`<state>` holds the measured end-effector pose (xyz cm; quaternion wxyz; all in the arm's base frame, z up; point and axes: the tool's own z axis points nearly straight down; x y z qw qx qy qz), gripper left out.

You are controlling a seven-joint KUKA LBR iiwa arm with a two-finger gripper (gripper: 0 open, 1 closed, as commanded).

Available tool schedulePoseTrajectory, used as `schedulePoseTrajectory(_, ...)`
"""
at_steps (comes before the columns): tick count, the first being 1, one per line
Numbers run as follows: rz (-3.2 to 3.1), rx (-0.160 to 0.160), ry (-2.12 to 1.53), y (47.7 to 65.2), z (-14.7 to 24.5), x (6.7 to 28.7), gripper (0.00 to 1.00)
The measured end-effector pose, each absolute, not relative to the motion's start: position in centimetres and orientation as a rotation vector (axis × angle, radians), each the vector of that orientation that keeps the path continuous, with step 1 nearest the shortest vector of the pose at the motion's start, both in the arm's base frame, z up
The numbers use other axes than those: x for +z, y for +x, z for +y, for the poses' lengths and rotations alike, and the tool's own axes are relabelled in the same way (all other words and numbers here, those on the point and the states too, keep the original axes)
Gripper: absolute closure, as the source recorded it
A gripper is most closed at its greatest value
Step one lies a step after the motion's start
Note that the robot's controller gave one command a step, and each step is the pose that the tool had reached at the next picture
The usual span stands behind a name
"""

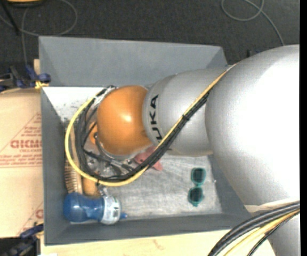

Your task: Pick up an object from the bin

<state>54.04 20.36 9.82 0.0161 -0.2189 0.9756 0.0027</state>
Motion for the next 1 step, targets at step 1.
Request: schedulePoseTrajectory(1,3.078,0.0,-0.623,56.56,20.52,20.31,1.0)
